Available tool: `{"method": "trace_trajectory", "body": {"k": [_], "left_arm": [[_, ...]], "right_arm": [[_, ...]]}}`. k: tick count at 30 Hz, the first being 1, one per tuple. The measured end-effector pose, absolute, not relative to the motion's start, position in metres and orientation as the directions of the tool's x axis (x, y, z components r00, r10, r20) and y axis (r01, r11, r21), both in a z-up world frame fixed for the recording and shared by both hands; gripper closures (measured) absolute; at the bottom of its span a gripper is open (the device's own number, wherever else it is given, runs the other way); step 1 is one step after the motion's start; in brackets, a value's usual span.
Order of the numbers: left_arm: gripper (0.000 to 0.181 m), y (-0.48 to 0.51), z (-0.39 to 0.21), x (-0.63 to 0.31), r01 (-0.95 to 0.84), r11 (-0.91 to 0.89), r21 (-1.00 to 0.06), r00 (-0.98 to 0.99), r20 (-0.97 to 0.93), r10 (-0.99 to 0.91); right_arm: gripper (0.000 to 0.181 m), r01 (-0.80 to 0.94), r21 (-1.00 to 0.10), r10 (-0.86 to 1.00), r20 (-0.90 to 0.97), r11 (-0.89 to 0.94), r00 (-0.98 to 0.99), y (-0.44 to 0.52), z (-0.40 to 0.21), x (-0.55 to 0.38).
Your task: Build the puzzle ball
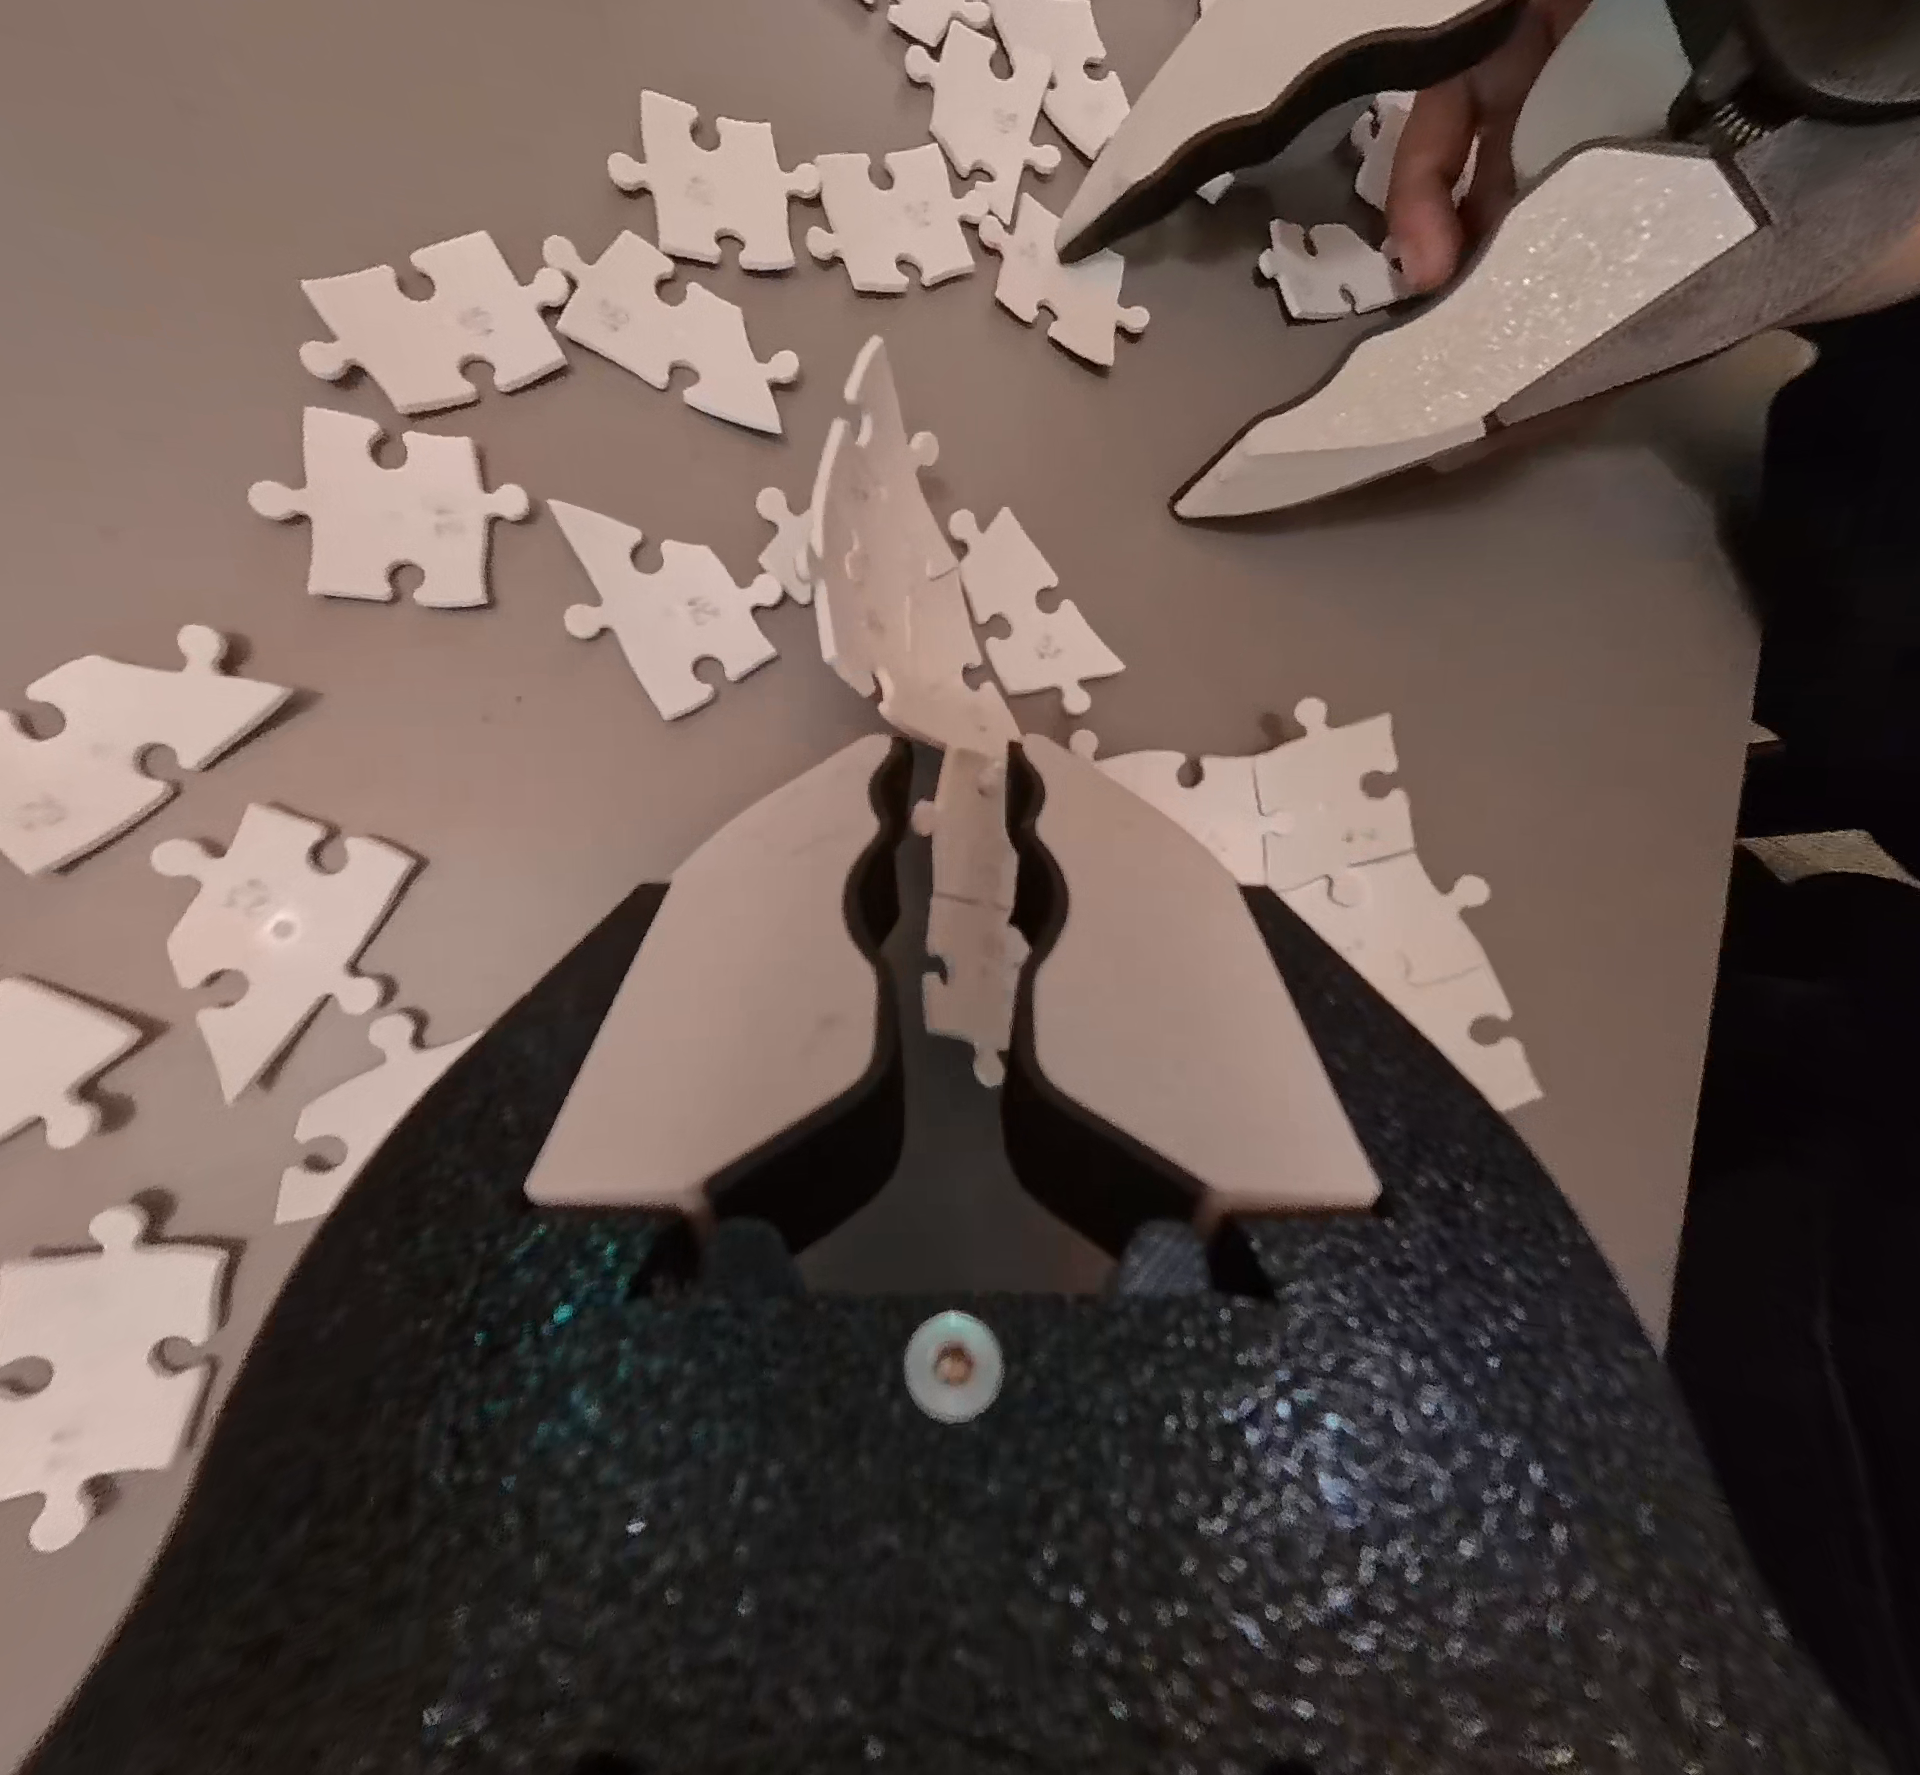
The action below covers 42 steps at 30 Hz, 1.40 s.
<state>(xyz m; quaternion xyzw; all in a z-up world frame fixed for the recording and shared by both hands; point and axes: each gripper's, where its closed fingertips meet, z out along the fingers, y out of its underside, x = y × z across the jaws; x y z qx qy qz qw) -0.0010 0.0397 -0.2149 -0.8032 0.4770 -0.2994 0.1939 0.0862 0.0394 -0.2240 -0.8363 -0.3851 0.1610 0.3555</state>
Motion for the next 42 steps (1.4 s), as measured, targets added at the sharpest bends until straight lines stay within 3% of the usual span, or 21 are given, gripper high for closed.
{"method": "trace_trajectory", "body": {"k": [4,9,12,16,24,30,35,39,42], "left_arm": [[0.159,0.051,-0.210,-0.015,-0.635,-0.469,-0.615,0.396,0.263,-0.880],[0.154,0.097,-0.171,-0.065,-0.483,-0.460,-0.745,0.531,0.169,-0.830],[0.151,0.139,-0.150,-0.127,-0.371,-0.435,-0.820,0.682,0.078,-0.727],[0.144,0.173,-0.151,-0.225,-0.290,-0.449,-0.845,0.844,-0.005,-0.536],[0.138,0.184,-0.155,-0.313,-0.202,-0.289,-0.936,0.946,-0.111,-0.304],[0.145,0.164,-0.156,-0.278,-0.443,-0.227,-0.867,0.816,-0.285,-0.503],[0.143,0.120,-0.189,-0.215,-0.606,-0.290,-0.741,0.574,-0.154,-0.804],[0.139,0.098,-0.219,-0.203,-0.744,-0.343,-0.574,0.497,-0.131,-0.858],[0.143,0.098,-0.225,-0.195,-0.714,-0.418,-0.562,0.545,-0.071,-0.836]], "right_arm": [[0.126,0.530,-0.719,0.759,0.004,-0.451,0.652,0.039,-0.224,0.086],[0.126,0.528,-0.719,0.758,0.002,-0.452,0.652,0.039,-0.224,0.086],[0.126,0.528,-0.718,0.758,0.001,-0.453,0.652,0.040,-0.224,0.086],[0.126,0.526,-0.718,0.757,-0.001,-0.455,0.654,0.040,-0.224,0.086],[0.126,0.524,-0.718,0.753,0.000,-0.458,0.658,0.041,-0.224,0.086],[0.126,0.518,-0.718,0.744,0.000,-0.465,0.668,0.045,-0.224,0.086],[0.126,0.515,-0.718,0.740,0.000,-0.468,0.672,0.046,-0.224,0.086],[0.126,0.515,-0.718,0.740,0.000,-0.468,0.673,0.046,-0.224,0.086],[0.126,0.515,-0.718,0.740,0.000,-0.468,0.673,0.046,-0.224,0.086]]}}
